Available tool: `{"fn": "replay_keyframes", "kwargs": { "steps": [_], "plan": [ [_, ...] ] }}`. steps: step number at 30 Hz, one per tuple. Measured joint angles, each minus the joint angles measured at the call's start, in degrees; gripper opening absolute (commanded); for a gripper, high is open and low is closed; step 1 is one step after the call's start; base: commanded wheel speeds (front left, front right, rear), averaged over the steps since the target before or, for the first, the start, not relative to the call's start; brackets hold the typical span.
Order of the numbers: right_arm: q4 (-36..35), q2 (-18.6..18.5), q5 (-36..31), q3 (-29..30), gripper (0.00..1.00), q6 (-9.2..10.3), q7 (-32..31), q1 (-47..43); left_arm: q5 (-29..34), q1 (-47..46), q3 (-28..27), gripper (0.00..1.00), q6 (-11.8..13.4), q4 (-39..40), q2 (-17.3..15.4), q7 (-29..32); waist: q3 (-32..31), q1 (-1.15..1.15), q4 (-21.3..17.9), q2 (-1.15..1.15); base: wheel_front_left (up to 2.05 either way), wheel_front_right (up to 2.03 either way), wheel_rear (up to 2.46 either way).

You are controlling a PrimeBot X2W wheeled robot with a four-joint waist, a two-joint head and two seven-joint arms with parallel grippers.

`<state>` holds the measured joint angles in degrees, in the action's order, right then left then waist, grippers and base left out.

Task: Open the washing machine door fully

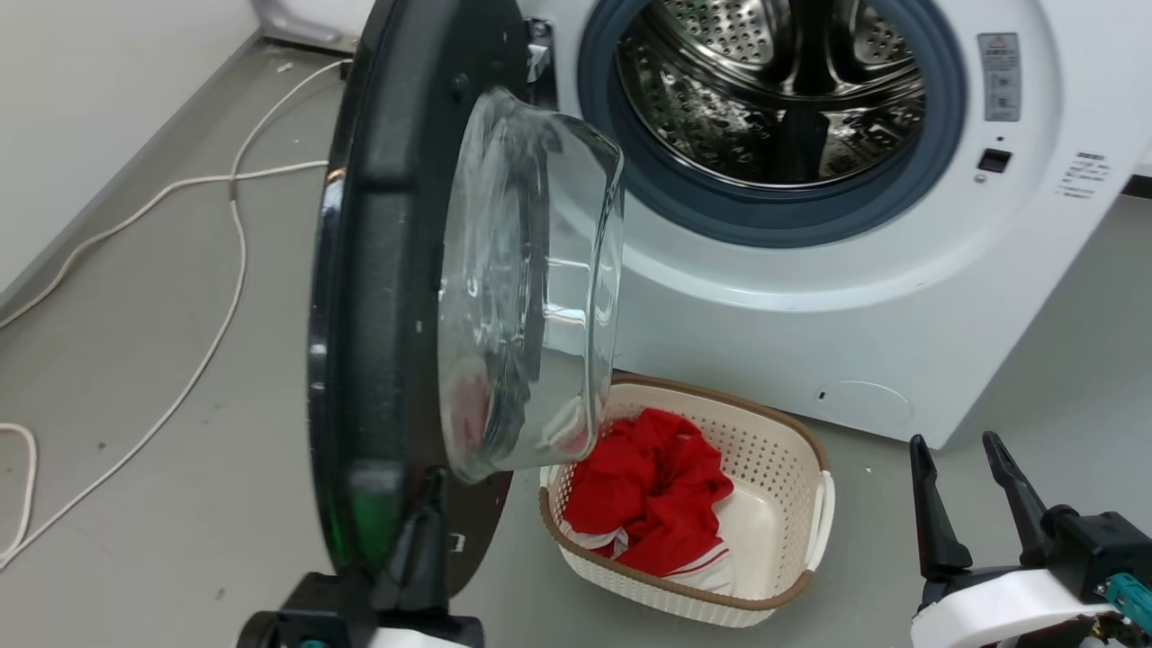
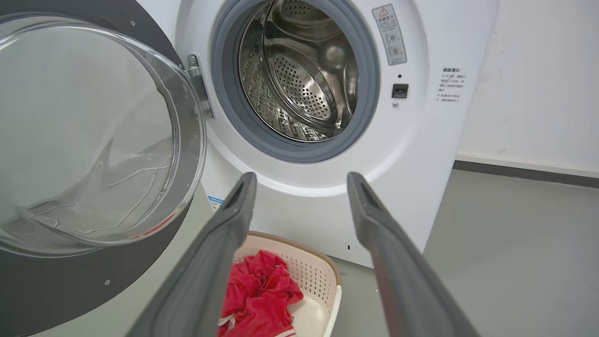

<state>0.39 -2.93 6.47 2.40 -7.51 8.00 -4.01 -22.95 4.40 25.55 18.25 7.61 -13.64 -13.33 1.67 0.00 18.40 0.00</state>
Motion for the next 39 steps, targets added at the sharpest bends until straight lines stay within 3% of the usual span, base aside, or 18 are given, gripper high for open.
{"fn": "replay_keyframes", "kwargs": {
  "steps": [8,15,23,39],
  "plan": [
    [-0.6,0.0,-0.4,-0.5,1.0,0.0,-0.7,0.5,-3.0,0.0,-7.5,0.0,0.4,-2.0,-2.1,-1.3,1.5,0.0,1.0,0.0,0.0,0.0,0.0],
    [-1.6,0.0,-1.0,0.0,1.0,0.0,-1.5,0.6,-5.2,-1.2,-14.2,0.0,-0.8,-5.2,-3.8,-1.5,3.1,0.0,0.6,0.0,0.0,0.0,0.0],
    [-2.2,0.0,-1.4,-0.2,1.0,0.0,-2.2,1.6,-7.9,-4.4,-20.1,0.0,-4.7,-11.0,-5.7,-1.6,4.6,0.0,-0.1,0.0,0.0,0.0,0.0],
    [-2.6,0.0,-2.0,-0.1,1.0,0.0,-2.5,4.0,-7.5,-13.3,-32.3,0.0,-11.4,-19.1,-9.3,-1.6,9.1,0.01,-0.7,0.0,0.0,0.0,0.0]
  ]
}}
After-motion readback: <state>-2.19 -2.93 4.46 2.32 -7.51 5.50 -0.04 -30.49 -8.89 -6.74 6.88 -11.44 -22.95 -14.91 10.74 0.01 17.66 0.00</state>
